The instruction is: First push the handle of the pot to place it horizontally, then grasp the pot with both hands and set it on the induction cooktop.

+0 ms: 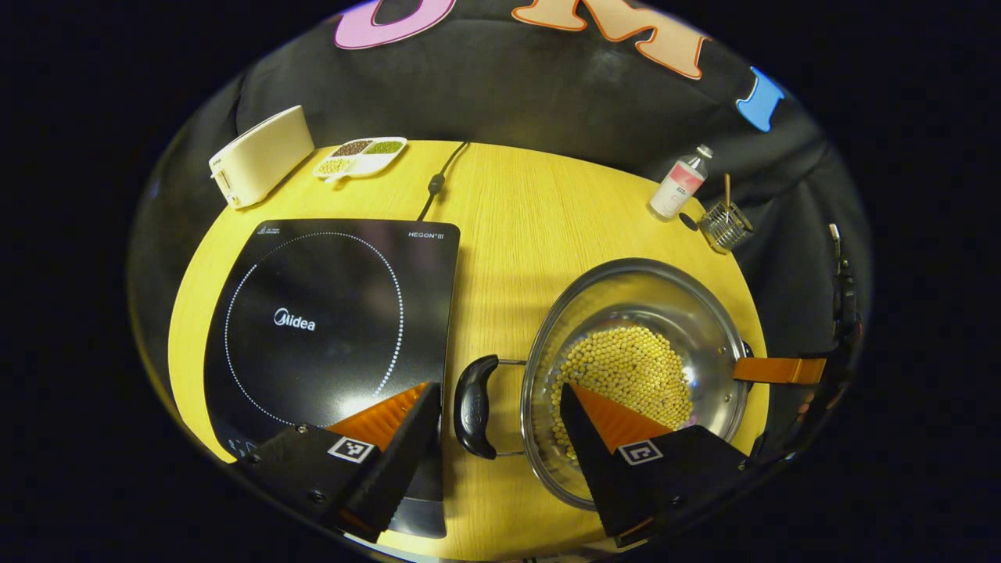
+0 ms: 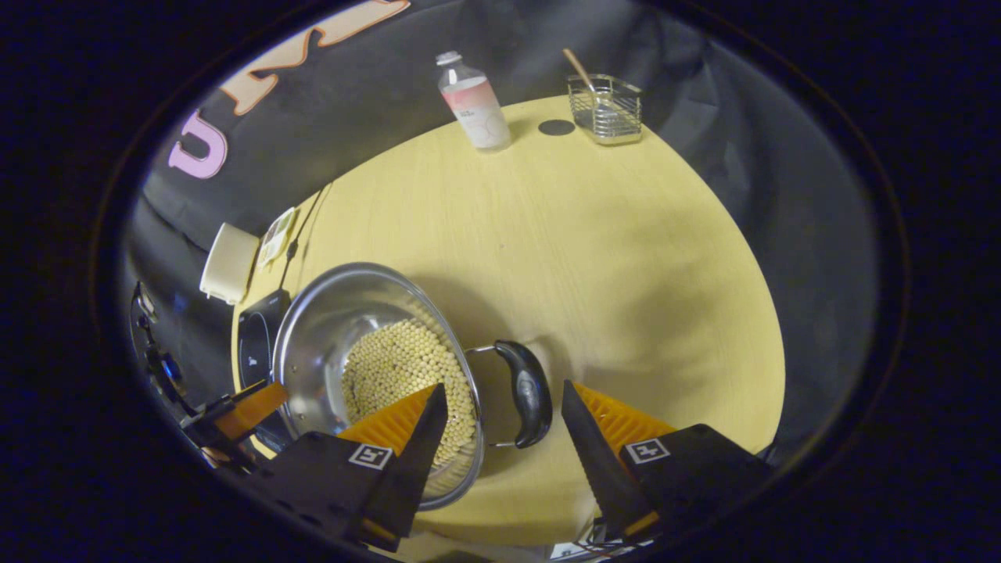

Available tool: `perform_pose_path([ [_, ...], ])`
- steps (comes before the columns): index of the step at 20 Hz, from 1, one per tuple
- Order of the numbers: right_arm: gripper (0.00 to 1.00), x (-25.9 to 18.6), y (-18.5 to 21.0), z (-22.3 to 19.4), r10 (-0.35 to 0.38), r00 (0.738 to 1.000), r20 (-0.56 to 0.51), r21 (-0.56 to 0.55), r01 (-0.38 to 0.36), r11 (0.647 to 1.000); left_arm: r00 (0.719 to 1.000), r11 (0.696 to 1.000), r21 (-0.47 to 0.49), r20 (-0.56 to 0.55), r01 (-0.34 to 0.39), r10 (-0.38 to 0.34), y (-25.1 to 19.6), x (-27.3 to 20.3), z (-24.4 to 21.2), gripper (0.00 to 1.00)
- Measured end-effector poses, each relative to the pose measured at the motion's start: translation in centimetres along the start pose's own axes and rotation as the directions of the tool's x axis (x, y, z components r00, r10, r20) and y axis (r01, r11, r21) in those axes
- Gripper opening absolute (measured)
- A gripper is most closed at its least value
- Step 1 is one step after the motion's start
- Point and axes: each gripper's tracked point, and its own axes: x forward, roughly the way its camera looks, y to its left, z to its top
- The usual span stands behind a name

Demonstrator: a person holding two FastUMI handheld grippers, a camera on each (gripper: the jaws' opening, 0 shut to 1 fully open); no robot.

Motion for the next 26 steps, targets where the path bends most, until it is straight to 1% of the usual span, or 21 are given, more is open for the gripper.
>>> perform_pose_path([
  [5,0.84,1.2,-0.7,-0.3,-0.017,1.0,-0.022,-0.02,0.017,1.0,0.999,1.0,-0.018,-0.034,0.019,-0.02,-1.2,1.0,-0.7,0.97],
  [7,0.84,1.6,-1.0,-0.3,-0.023,0.999,-0.028,-0.029,0.022,0.999,0.999,1.0,0.003,-0.052,0.002,-0.001,-1.0,1.3,-1.2,0.97],
  [9,0.84,2.0,-1.1,-0.4,-0.02,0.999,-0.037,-0.039,0.019,0.999,0.999,1.0,0.022,-0.049,0.001,0.001,-1.1,1.7,-0.9,0.97],
  [10,0.82,2.1,-1.2,-0.6,-0.025,0.999,-0.041,-0.045,0.023,0.999,0.999,1.0,0.027,-0.05,0.003,-0.001,-1.1,1.8,-0.8,0.96],
  [11,0.8,2.4,-1.3,-0.7,-0.024,0.999,-0.047,-0.053,0.022,0.998,0.999,1.0,0.028,-0.048,0.008,-0.007,-1.3,2.1,-0.7,0.96],
  [13,0.8,3.1,-1.4,-1.2,-0.027,0.997,-0.067,-0.067,0.023,0.997,0.998,0.999,0.031,-0.056,0.025,-0.023,-1.6,2.7,-0.6,0.96],
  [15,0.8,3.8,-1.9,-1.6,-0.048,0.995,-0.082,-0.09,0.041,0.995,0.996,0.998,0.039,-0.075,0.049,-0.046,-1.8,3.4,-0.9,0.96],
  [16,0.9,4.0,-1.7,-1.8,-0.032,0.995,-0.091,-0.087,0.024,0.996,0.995,0.997,0.04,-0.084,0.058,-0.055,-1.9,3.7,-1.0,0.96],
  [17,0.75,5.4,-1.6,-2.4,-0.029,0.994,-0.109,-0.072,0.021,0.997,0.994,0.997,0.041,-0.093,0.064,-0.06,-2.0,4.0,-1.0,1.0],
  [18,0.59,4.5,-1.8,-2.4,-0.031,0.992,-0.119,-0.071,0.023,0.997,0.994,0.997,0.051,-0.096,0.063,-0.058,-1.8,4.4,-0.9,0.91],
  [19,0.61,4.5,-1.9,-2.3,-0.028,0.994,-0.11,-0.072,0.02,0.997,0.993,0.996,0.061,-0.1,0.064,-0.057,-1.6,4.7,-0.7,0.88],
  [20,0.64,4.7,-2.0,-2.4,-0.025,0.993,-0.113,-0.073,0.017,0.997,0.993,0.995,0.07,-0.107,0.067,-0.06,-1.5,4.9,-0.8,0.82],
  [21,0.67,4.7,-2.1,-2.4,-0.022,0.994,-0.111,-0.073,0.014,0.997,0.991,0.994,0.082,-0.117,0.069,-0.059,-1.4,5.2,-0.8,0.8],
  [22,0.71,4.5,-2.2,-2.6,-0.019,0.993,-0.113,-0.07,0.011,0.997,0.99,0.993,0.098,-0.13,0.072,-0.059,-1.5,5.6,-0.8,0.75],
  [23,0.67,4.5,-2.3,-2.2,-0.009,0.994,-0.105,-0.053,0.004,0.999,0.988,0.99,0.122,-0.147,0.073,-0.055,-1.4,5.8,-0.9,0.73],
  [24,0.61,4.4,-2.3,-2.5,-0.004,0.993,-0.119,-0.042,-0.001,0.999,0.987,0.988,0.136,-0.148,0.079,-0.059,-1.6,6.2,-0.9,0.67],
  [25,0.61,4.3,-2.4,-2.3,-0.001,0.994,-0.111,-0.034,-0.003,0.999,0.984,0.986,0.139,-0.165,0.089,-0.065,-1.8,6.4,-1.1,0.7],
  [26,0.66,4.5,-2.5,-2.6,0.0,0.994,-0.113,-0.032,-0.004,0.999,0.982,0.985,0.141,-0.172,0.101,-0.076,-2.3,6.8,-1.2,0.72],
])
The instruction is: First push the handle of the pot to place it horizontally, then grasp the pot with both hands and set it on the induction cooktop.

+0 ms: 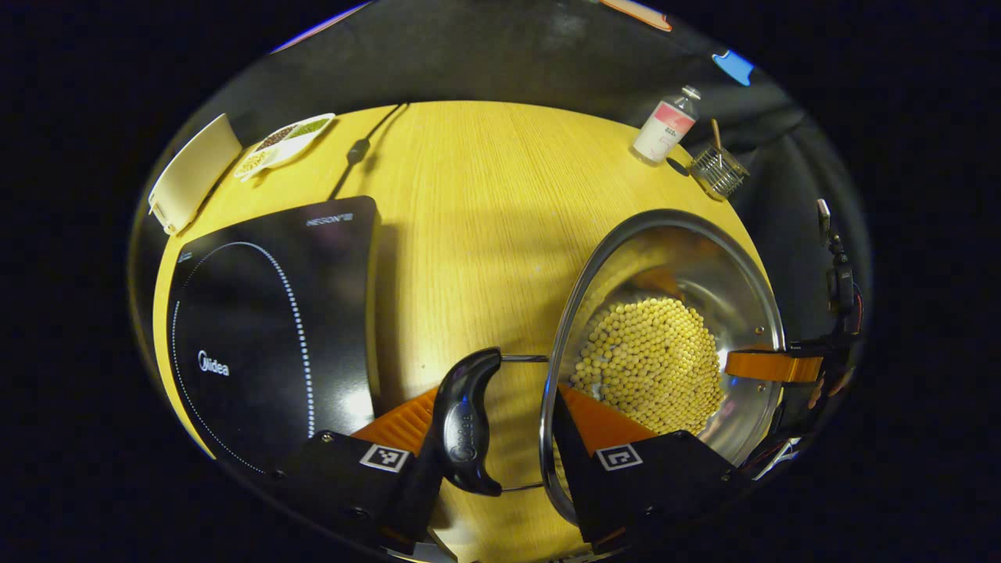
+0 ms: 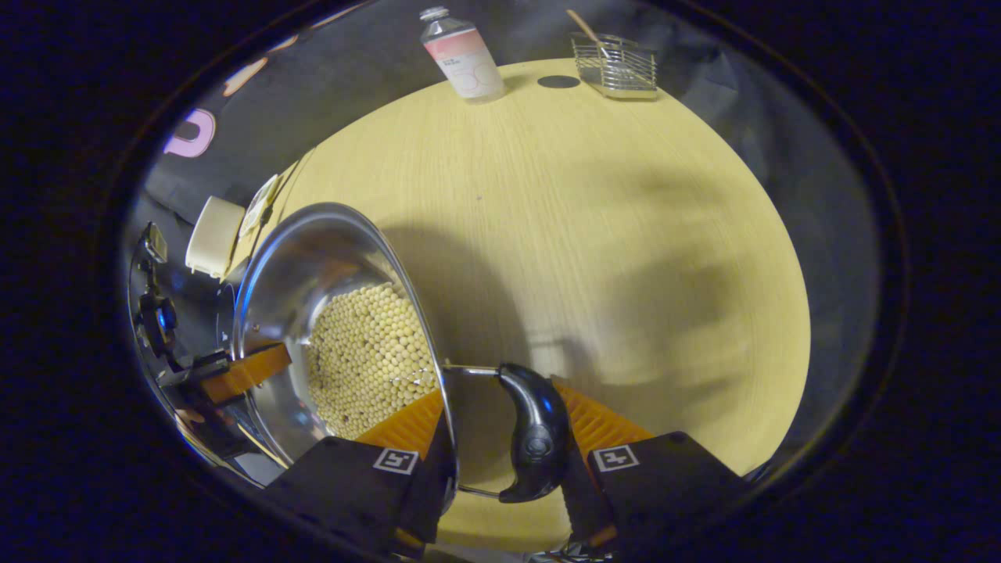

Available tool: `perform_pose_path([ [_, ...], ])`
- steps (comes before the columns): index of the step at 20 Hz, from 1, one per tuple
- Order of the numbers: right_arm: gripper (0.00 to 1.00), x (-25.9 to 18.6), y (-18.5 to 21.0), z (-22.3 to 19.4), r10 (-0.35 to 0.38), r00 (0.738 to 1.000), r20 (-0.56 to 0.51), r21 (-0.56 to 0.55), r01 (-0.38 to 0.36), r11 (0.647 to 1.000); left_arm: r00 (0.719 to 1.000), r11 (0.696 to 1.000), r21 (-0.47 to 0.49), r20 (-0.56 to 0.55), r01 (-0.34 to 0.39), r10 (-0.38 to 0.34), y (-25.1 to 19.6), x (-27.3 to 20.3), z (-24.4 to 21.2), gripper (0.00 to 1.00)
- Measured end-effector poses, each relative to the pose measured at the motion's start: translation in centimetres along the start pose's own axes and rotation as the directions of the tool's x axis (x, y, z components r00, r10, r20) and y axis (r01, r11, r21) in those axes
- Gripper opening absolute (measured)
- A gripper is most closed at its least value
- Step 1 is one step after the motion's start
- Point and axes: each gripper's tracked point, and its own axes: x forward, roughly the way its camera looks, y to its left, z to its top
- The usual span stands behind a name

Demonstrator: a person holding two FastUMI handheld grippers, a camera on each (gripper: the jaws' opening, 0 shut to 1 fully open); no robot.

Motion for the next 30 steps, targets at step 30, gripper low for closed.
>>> perform_pose_path([
  [30,0.63,-6.3,2.4,-1.1,0.01,0.995,0.094,0.003,-0.01,1.0,0.998,0.996,-0.088,0.066,0.005,0.001,-0.6,-8.0,-0.1,0.64],
])
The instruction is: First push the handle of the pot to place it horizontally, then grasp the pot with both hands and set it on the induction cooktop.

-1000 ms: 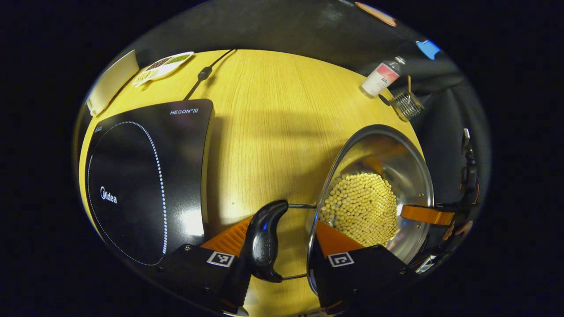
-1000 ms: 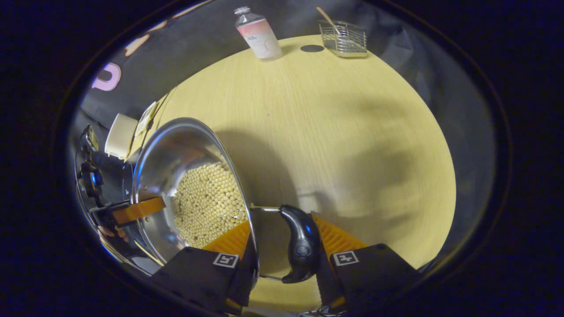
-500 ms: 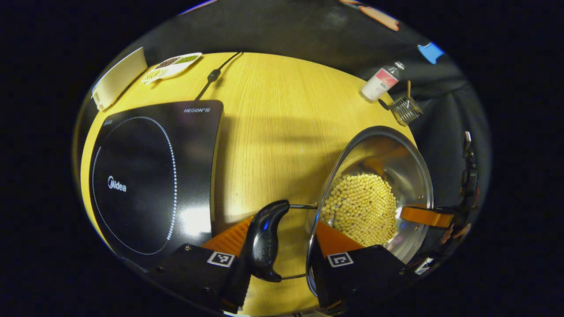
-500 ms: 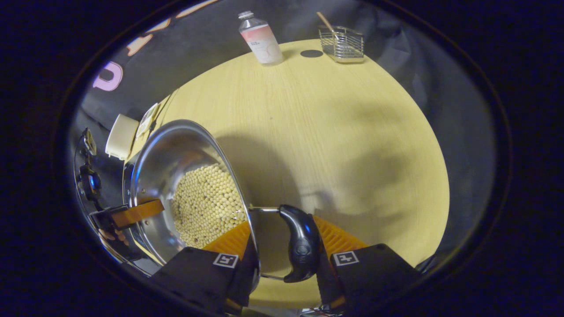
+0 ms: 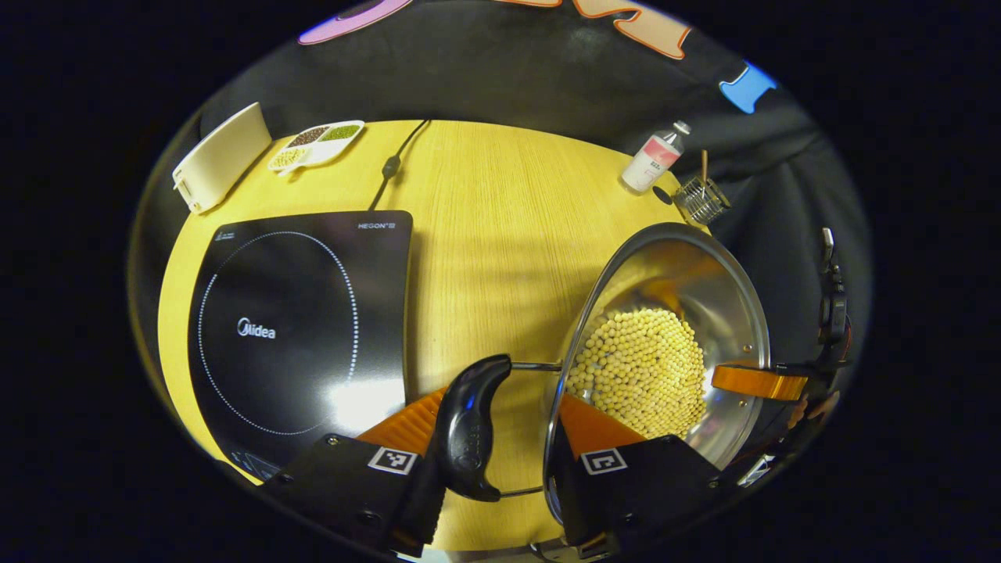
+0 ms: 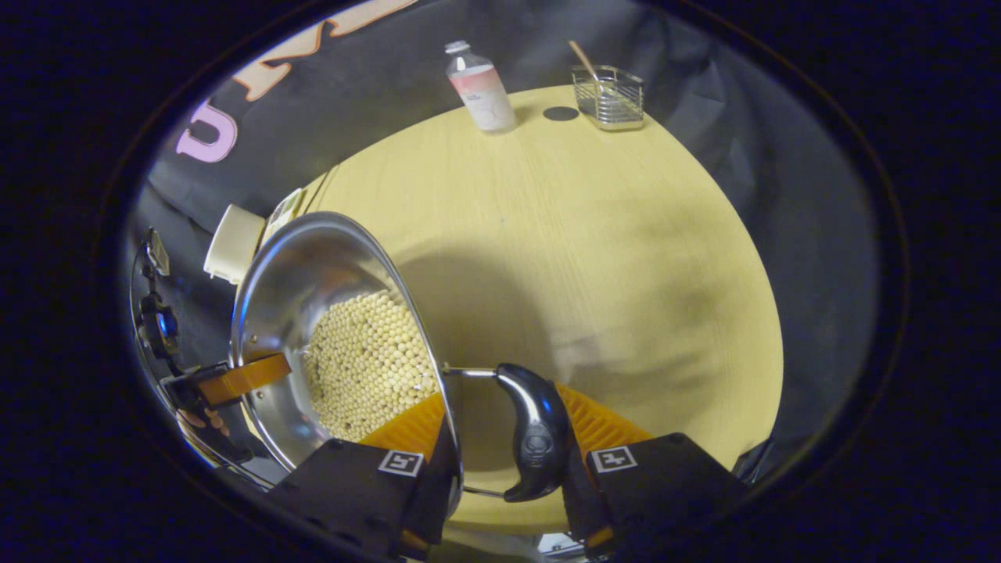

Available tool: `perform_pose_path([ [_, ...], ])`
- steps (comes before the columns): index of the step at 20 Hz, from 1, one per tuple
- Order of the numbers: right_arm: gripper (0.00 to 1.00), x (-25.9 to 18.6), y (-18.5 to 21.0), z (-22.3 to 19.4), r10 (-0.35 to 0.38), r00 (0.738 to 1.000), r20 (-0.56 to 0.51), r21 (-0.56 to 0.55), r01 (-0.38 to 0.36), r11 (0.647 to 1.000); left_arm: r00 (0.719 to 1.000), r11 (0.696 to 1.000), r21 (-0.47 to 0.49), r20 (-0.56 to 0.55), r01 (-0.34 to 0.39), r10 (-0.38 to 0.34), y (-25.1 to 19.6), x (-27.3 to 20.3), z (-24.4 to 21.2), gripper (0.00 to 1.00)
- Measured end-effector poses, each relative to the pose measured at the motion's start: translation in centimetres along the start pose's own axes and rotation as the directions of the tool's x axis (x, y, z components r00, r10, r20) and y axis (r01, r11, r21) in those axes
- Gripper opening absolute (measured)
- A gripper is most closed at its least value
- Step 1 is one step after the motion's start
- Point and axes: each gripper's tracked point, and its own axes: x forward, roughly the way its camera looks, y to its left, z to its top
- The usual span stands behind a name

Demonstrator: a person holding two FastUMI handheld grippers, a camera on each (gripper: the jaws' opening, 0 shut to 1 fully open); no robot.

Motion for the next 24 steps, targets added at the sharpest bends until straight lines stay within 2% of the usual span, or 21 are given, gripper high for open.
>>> perform_pose_path([
  [6,0.63,-2.0,4.0,-1.6,0.026,1.0,0.002,-0.051,-0.026,0.998,0.999,0.998,-0.044,0.015,-0.032,0.033,2.8,-4.3,-1.5,0.61],
  [12,0.63,-2.6,9.6,-3.6,0.042,0.999,0.001,-0.093,-0.042,0.995,0.998,0.994,-0.09,0.028,-0.055,0.058,7.8,-7.7,-2.9,0.62],
  [22,0.63,-0.8,19.9,-5.8,0.006,1.0,-0.02,-0.068,-0.008,0.998,0.999,0.996,-0.085,-0.006,-0.032,0.031,18.0,-9.1,-2.4,0.62],
  [23,0.6,-0.4,21.0,-5.9,0.003,1.0,-0.022,-0.067,-0.005,0.998,1.0,0.996,-0.081,-0.008,-0.029,0.028,19.1,-9.1,-2.1,0.64],
  [24,0.63,0.0,22.0,-5.9,0.0,1.0,-0.025,-0.067,-0.001,0.998,1.0,0.996,-0.079,-0.013,-0.029,0.028,20.2,-9.2,-1.9,0.62],
])
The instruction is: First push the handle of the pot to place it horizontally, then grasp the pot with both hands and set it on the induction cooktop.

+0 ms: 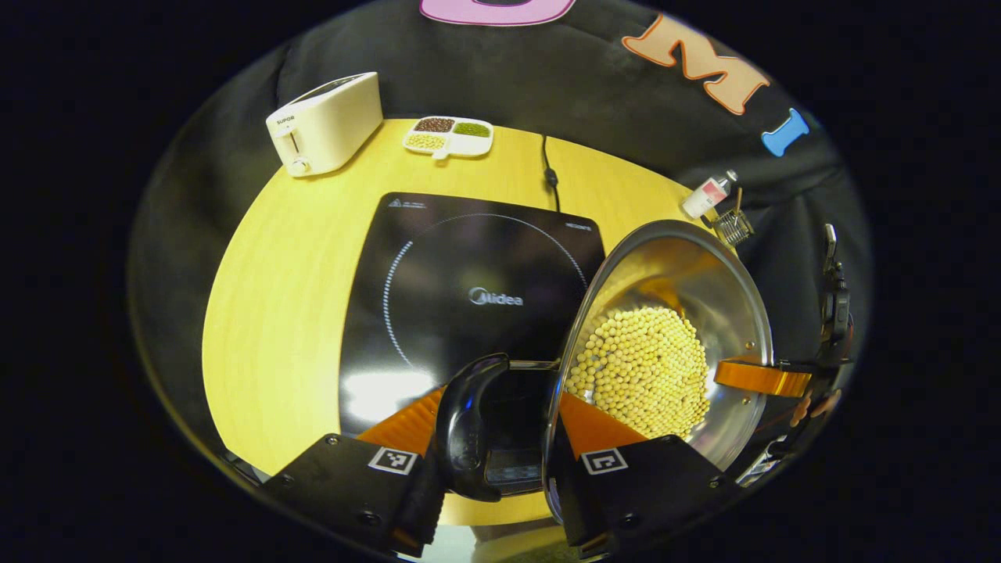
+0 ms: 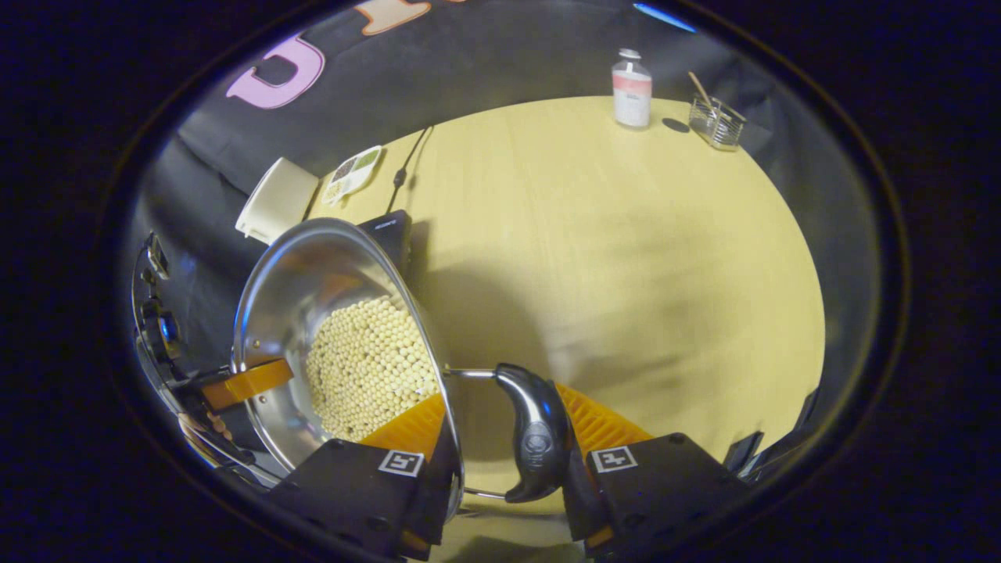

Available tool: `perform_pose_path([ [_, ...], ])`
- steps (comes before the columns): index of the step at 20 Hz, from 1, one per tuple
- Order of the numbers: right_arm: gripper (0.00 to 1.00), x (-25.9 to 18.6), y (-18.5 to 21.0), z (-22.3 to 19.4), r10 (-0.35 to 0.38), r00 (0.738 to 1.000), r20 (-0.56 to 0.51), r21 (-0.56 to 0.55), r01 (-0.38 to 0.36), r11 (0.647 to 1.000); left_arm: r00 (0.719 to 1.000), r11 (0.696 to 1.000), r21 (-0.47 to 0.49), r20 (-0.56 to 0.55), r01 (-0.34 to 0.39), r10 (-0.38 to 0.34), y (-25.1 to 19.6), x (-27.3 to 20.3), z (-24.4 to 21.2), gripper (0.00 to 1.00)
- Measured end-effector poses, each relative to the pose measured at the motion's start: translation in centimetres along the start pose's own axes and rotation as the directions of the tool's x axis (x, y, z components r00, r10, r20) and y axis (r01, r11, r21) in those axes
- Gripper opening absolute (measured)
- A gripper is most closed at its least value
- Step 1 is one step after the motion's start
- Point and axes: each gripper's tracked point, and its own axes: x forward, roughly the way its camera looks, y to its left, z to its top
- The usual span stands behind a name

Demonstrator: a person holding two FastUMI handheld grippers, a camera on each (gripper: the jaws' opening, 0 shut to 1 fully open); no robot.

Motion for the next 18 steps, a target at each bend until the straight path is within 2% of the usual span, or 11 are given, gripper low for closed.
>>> perform_pose_path([
  [7,0.63,3.0,5.3,0.6,-0.018,0.999,-0.036,0.002,0.018,1.0,0.999,1.0,0.014,-0.033,-0.007,0.008,5.7,1.2,1.9,0.61],
  [8,0.56,3.4,5.8,0.8,-0.02,0.999,-0.039,0.001,0.021,1.0,0.999,1.0,0.018,-0.034,-0.008,0.009,6.2,1.4,2.1,0.61],
  [9,0.56,3.8,6.3,1.0,-0.023,0.999,-0.039,0.001,0.023,1.0,0.999,1.0,0.02,-0.034,-0.009,0.01,6.7,1.6,2.4,0.61],
  [18,0.56,6.4,8.4,2.4,-0.033,0.999,-0.04,0.031,0.034,0.999,0.999,0.998,0.061,-0.031,-0.024,0.026,9.4,3.1,4.6,0.61],
])
